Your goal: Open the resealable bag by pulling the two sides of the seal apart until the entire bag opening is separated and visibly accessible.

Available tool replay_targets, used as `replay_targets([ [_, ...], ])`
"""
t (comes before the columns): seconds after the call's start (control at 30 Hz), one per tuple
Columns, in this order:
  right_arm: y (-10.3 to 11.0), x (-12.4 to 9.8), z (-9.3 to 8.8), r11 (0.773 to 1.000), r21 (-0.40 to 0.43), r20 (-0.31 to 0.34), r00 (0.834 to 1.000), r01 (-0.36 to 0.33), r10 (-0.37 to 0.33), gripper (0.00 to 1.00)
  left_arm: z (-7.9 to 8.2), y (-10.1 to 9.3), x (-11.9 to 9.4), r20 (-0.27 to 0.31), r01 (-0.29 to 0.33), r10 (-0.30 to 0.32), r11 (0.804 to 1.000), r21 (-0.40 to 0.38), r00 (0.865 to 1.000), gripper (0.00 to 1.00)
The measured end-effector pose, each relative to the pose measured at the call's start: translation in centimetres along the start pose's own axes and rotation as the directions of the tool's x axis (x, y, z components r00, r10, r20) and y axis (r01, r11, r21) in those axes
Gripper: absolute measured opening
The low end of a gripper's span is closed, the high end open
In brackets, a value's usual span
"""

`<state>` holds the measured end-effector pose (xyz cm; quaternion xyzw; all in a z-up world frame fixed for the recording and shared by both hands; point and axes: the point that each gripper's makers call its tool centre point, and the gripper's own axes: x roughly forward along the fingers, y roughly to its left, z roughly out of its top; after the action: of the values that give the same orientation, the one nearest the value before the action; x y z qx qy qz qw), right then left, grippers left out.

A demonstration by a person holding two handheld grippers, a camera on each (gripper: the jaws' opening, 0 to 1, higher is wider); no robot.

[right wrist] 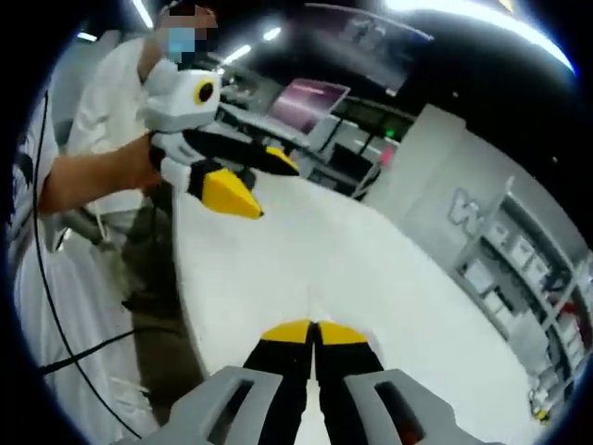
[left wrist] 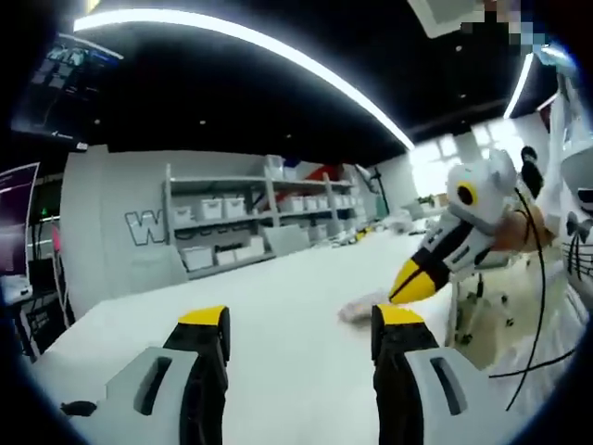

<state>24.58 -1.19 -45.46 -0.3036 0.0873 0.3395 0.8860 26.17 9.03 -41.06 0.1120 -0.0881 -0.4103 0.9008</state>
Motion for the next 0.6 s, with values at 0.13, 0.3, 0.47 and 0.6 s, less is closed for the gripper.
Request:
replay_targets([
  [0.13, -0.3, -0.2, 0.2, 1.000, -0.001, 0.008, 1.000, 0.013, -0.013, 0.00, -0.1, -1.7, 0.5, -0.032, 0.044, -0.041, 0.993, 0.111, 0.999, 0.40],
  [0.3, -0.2, -0.4, 0.7, 1.000, 0.000, 0.022, 1.000, 0.012, -0.012, 0.00, 0.1, -2.7, 0.9, -0.035, 0.065, -0.059, 0.980, 0.187, 0.998, 0.36],
  [0.47, -0.9, -0.4, 1.0, 1.000, 0.023, 0.031, 0.999, 0.020, -0.020, 0.00, 1.2, -3.1, 0.7, 0.006, 0.073, -0.080, 0.934, 0.349, 0.997, 0.25],
  [0.6, -1.1, -0.2, 1.2, 0.999, 0.033, 0.035, 0.999, 0.025, -0.026, 0.00, 1.2, -3.9, 1.3, -0.014, 0.088, -0.094, 0.863, 0.498, 0.995, 0.21],
])
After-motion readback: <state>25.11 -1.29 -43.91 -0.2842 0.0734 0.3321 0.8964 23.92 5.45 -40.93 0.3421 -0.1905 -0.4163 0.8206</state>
